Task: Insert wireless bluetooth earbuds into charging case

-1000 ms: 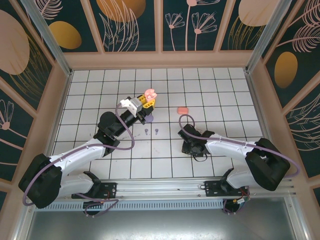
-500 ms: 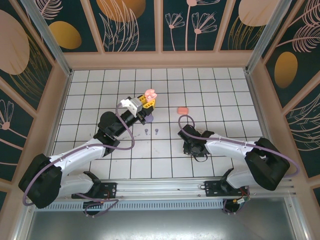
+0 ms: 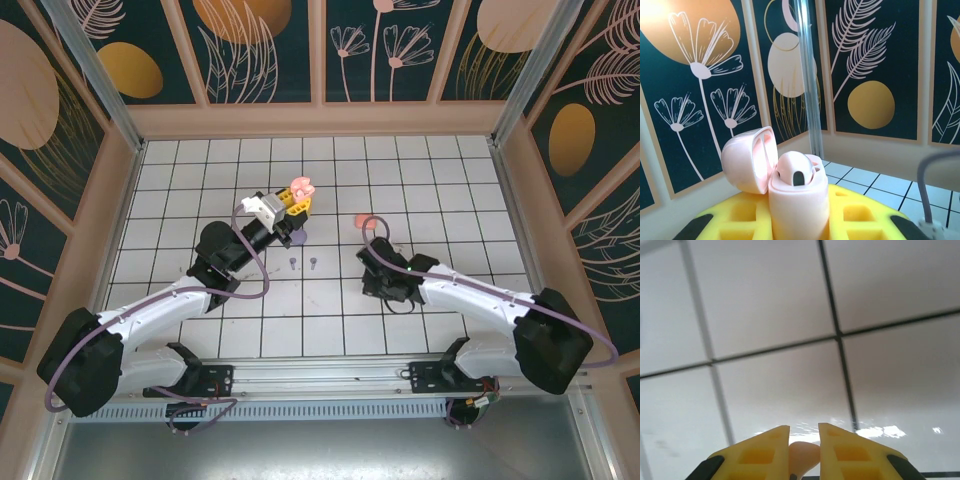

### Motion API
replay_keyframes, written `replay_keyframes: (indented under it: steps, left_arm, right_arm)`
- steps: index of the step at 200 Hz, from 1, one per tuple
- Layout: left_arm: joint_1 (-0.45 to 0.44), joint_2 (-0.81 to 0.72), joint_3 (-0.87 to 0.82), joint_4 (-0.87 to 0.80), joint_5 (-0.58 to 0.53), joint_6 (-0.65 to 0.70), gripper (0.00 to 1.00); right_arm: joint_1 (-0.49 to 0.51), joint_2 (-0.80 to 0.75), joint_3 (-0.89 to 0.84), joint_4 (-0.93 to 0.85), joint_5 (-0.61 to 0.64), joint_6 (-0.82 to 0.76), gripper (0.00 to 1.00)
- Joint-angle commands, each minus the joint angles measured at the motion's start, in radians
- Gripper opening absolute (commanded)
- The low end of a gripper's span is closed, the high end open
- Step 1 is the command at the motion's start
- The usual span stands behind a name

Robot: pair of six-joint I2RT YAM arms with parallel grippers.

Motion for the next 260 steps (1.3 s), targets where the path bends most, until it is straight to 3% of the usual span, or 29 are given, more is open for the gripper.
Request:
replay_keyframes:
  steps: [1,67,111,183,260]
  left_arm:
    - [-0.005,-0.012,0.031,0.006,0.021,-0.008,0.00]
    - [-0.005,-0.003,0.038,-0.009,0.034,-0.002,0.00]
    - [-0.005,0.015,0.050,-0.014,0.043,-0.008,0.00]
    - [-0.003,0.032,0.066,-0.016,0.049,-0.020,0.00]
    - [-0.004,0.037,0.072,-0.016,0.054,-0.026,0.00]
  right_arm:
    - [-0.009,-0.047,0.131,-0.050,0.062,-0.069,0.18]
    - [-0.041,-0.019,0.588,-0.072,0.112,-0.293,0.18]
    - [-0.044,0.025,0.771,-0.017,0.071,-0.394,0.18]
    - [-0.011,0.052,0.786,0.152,-0.065,-0.500,0.18]
    - [0.099,0.049,0.702,0.275,0.001,-0.623,0.18]
